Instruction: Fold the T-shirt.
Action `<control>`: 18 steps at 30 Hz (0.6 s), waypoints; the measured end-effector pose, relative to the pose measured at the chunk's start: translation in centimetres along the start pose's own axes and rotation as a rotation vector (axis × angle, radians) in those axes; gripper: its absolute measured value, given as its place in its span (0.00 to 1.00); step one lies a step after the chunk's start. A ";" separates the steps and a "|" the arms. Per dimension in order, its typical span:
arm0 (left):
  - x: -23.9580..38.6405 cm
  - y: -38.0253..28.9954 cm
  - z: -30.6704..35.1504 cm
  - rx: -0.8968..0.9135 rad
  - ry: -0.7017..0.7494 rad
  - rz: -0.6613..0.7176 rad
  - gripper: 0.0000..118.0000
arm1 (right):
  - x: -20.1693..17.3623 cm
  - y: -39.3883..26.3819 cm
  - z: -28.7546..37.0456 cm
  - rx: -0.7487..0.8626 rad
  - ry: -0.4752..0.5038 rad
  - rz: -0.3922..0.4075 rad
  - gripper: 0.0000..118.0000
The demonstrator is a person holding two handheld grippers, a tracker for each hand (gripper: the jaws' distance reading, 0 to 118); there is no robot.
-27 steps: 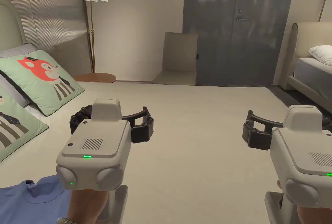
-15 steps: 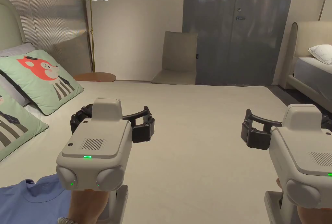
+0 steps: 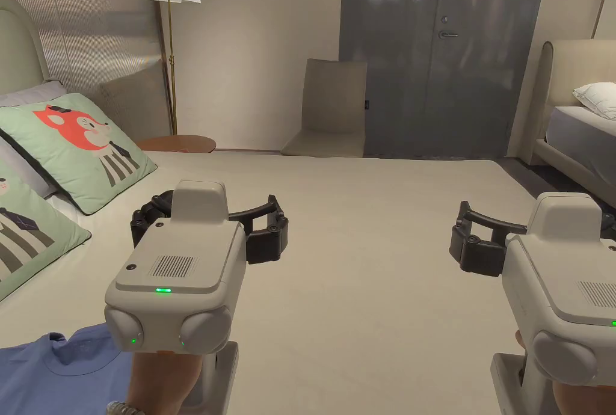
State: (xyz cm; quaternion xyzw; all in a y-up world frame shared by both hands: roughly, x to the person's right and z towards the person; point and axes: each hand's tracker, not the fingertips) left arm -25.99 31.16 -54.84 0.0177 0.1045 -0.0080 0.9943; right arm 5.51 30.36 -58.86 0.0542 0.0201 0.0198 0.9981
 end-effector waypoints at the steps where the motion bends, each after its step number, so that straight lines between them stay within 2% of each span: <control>1: 0.0 0.0 0.0 -0.001 0.000 0.000 0.94 | 0.0 0.0 0.0 0.001 0.003 0.001 1.00; 18: -0.1 0.0 0.2 -0.002 -0.007 0.007 0.94 | -0.1 0.4 0.3 0.003 0.012 0.000 1.00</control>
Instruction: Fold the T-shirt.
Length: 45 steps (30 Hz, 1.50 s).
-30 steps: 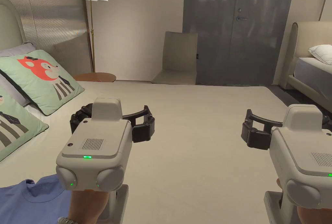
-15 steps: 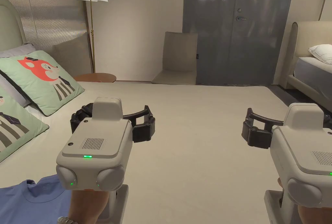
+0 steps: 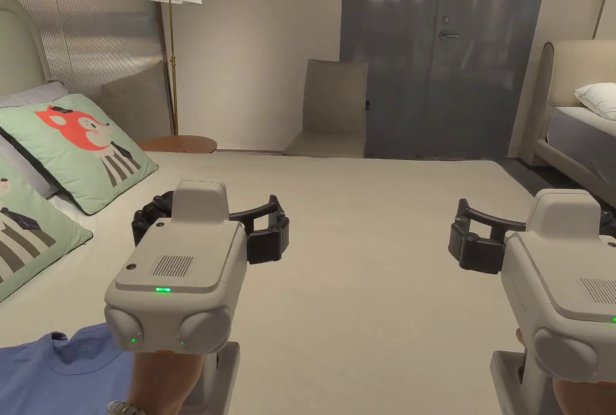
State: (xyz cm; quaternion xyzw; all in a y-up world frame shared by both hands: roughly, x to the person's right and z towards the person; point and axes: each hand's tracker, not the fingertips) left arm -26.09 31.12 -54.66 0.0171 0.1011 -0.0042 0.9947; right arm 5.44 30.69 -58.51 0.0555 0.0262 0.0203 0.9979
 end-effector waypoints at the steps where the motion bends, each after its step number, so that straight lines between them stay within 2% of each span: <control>1: 0.0 0.0 0.0 0.000 0.001 0.000 0.94 | 0.0 0.0 0.0 0.001 0.000 0.000 1.00; 15: -0.1 0.0 0.0 -0.009 0.003 0.000 0.92 | 0.0 0.1 0.2 0.004 -0.007 0.000 1.00; 17: -0.1 0.0 0.1 -0.004 -0.004 -0.002 0.78 | 0.0 0.1 0.2 -0.001 -0.002 0.004 1.00; 18: 0.1 0.1 0.3 0.003 0.003 -0.004 0.65 | 0.0 0.2 0.3 -0.005 -0.004 0.003 1.00; 19: 0.2 0.1 0.4 0.004 0.013 -0.008 0.45 | -0.1 0.3 0.6 -0.007 0.002 0.002 0.92; 20: 0.3 0.1 0.4 0.004 0.015 -0.008 0.28 | -0.2 0.4 0.8 -0.005 0.008 0.005 0.71; 21: 0.3 0.1 0.4 0.004 0.016 -0.006 0.14 | -0.5 0.4 0.9 0.003 -0.010 0.019 0.39; 22: 0.2 0.0 0.1 0.005 0.012 0.000 0.03 | -0.7 0.5 0.9 0.003 -0.054 0.046 0.01; 26: 0.3 0.1 0.4 0.005 -0.029 0.007 0.01 | 0.3 0.4 0.6 -0.005 -0.030 -0.018 0.01; 31: -0.9 1.0 1.3 0.007 -0.010 0.005 0.01 | -1.1 0.7 0.2 0.002 0.002 -0.014 0.01; 34: -4.1 1.3 2.1 0.014 0.049 0.011 0.01 | -4.2 0.9 -0.4 0.010 0.097 -0.026 0.01; 40: -12.0 1.3 4.7 -0.001 0.270 0.002 0.01 | -12.9 0.5 -1.1 0.018 0.317 -0.014 0.01; 45: -15.7 0.6 6.1 -0.033 0.348 0.026 0.01 | -16.8 -0.2 -1.5 0.007 0.393 -0.030 0.01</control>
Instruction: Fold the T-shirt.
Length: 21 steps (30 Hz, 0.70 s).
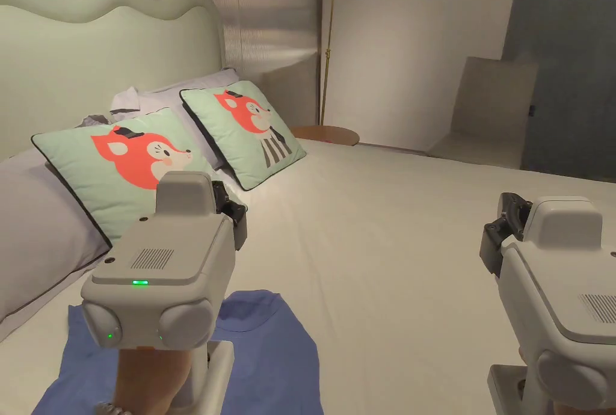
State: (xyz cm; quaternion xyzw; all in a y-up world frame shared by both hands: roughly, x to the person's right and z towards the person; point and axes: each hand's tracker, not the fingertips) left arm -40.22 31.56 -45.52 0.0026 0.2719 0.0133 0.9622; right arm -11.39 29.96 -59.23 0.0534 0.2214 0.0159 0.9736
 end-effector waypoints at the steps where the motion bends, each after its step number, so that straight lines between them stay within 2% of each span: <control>1: -0.3 -0.3 -0.2 -0.009 0.010 -0.003 0.01 | -0.3 -0.3 -0.4 -0.006 0.006 0.003 0.01; 7: -0.2 -3.6 -2.1 -0.149 -0.011 -0.035 0.01 | -0.4 -2.5 -2.8 -0.079 0.011 -0.002 0.01; 12: -0.3 -8.7 -6.4 -0.416 -0.049 -0.015 0.01 | -0.8 -5.1 -4.9 -0.161 0.016 -0.008 0.01; 13: -0.1 -9.7 -7.1 -0.491 -0.057 0.007 0.07 | -0.9 -5.7 -5.3 -0.177 0.017 -0.004 0.01; 14: -0.2 -11.1 -8.1 -0.573 -0.068 0.025 0.19 | -0.7 -6.5 -5.7 -0.192 0.018 -0.003 0.01; 15: -0.2 -12.3 -9.1 -0.651 -0.074 0.041 0.38 | -0.7 -7.1 -6.0 -0.208 0.018 -0.002 0.01; 16: -0.2 -13.7 -10.1 -0.738 -0.074 0.061 0.67 | -0.7 -7.6 -6.4 -0.224 0.018 -0.002 0.01; 17: -0.1 -14.9 -10.6 -0.802 -0.075 0.085 0.85 | -0.6 -8.1 -6.8 -0.238 0.018 -0.002 0.01; 18: -0.1 -16.2 -11.1 -0.856 -0.080 0.105 0.93 | -0.4 -8.8 -7.1 -0.251 0.017 -0.001 0.01; 21: 0.1 -18.8 -11.5 -0.918 -0.058 0.110 0.92 | -0.2 -10.1 -8.0 -0.284 0.010 0.003 0.01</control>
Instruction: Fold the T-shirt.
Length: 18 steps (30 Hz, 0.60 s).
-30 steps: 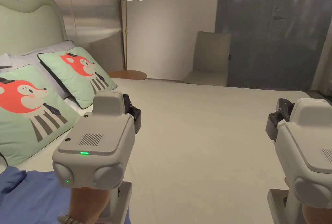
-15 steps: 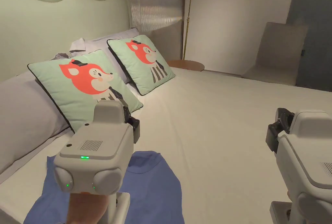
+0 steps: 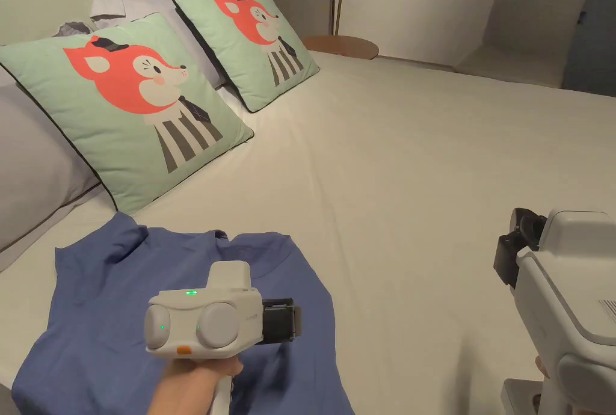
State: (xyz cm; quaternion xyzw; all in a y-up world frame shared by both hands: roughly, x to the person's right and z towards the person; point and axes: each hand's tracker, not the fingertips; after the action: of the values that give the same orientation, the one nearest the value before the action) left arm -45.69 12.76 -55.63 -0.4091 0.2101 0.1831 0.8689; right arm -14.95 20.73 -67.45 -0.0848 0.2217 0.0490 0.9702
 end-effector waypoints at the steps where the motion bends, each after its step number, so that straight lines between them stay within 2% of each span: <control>1: 0.0 -0.3 -0.8 -0.026 0.022 -0.003 0.92 | 0.0 0.1 0.2 -0.010 -0.002 -0.001 0.01; 3: 0.0 -0.8 -2.6 -0.089 0.062 -0.014 0.85 | 0.2 -0.4 -0.3 -0.027 -0.006 -0.004 0.01; 4: 0.0 -1.1 -3.2 -0.105 0.072 -0.021 0.70 | 0.3 -0.5 -0.5 -0.033 -0.008 -0.006 0.01; 5: -0.1 -1.3 -3.5 -0.106 0.083 -0.020 0.63 | 0.2 -0.2 -0.1 -0.037 -0.010 -0.006 0.01; 7: -0.3 -1.8 -3.2 -0.075 0.125 -0.005 0.57 | 0.4 -0.3 -0.1 -0.046 -0.014 -0.005 0.01; 9: -0.5 -1.4 -2.6 -0.064 0.089 0.008 0.55 | 0.7 -0.7 -0.2 -0.052 -0.015 -0.007 0.01; 12: -1.4 -0.8 -1.8 -0.005 0.124 0.039 0.12 | 1.1 -0.4 0.2 -0.052 -0.026 -0.025 0.01; 13: -1.8 -0.6 -1.2 0.017 0.137 0.076 0.10 | 1.6 -0.5 0.2 -0.047 -0.025 -0.034 0.01; 15: -2.3 -0.1 0.4 0.058 0.058 0.133 0.10 | 2.0 -0.1 1.0 -0.031 -0.031 -0.039 0.01; 18: -1.7 1.3 3.6 0.160 0.057 0.140 0.09 | 2.7 1.0 2.4 -0.004 -0.042 -0.040 0.01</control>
State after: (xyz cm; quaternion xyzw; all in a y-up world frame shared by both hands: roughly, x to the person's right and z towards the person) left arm -46.98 16.11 -53.48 -0.3279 0.2769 0.2142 0.8774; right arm -11.70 22.32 -66.67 -0.0903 0.1993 0.0318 0.9753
